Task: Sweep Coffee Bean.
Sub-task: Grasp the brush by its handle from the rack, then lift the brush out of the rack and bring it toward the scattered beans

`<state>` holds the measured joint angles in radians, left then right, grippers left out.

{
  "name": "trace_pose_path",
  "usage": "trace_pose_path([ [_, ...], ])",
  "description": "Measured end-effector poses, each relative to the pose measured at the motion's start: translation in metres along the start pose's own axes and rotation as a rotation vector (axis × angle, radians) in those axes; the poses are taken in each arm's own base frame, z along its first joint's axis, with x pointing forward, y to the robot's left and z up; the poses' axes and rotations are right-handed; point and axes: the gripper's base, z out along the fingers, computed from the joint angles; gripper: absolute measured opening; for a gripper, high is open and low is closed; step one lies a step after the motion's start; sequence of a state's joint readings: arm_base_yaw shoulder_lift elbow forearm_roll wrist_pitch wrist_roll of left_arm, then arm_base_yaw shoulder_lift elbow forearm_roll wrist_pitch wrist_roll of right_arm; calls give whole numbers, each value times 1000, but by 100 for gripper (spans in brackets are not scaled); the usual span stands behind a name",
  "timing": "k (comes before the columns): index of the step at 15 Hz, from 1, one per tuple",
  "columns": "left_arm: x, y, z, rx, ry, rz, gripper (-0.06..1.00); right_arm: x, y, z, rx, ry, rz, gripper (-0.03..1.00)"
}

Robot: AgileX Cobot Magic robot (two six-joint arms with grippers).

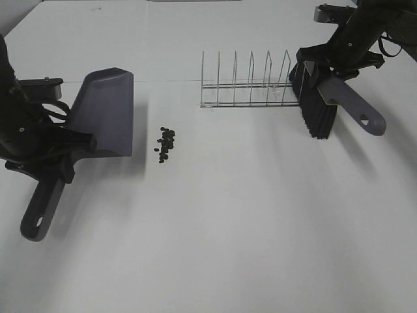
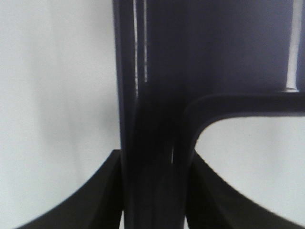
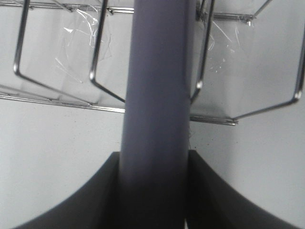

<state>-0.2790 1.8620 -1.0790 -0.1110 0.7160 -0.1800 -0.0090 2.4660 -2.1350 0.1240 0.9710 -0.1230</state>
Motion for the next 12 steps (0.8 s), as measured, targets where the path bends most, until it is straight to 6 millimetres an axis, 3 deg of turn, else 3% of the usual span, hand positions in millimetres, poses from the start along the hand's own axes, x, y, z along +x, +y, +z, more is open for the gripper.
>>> trace_pose_path([
  [3, 0, 0, 0, 0, 0, 1, 32, 0, 0, 0, 0, 2, 13, 28],
  [5, 0, 0, 0, 0, 0, 1, 32, -3, 1, -12, -2, 4, 29, 28],
  [9, 0, 0, 0, 0, 0, 1, 32, -22, 8, -86, 5, -138, 14, 28],
  [12, 0, 0, 0, 0, 0, 1, 32, -19, 12, -124, 0, -127, 7, 28],
])
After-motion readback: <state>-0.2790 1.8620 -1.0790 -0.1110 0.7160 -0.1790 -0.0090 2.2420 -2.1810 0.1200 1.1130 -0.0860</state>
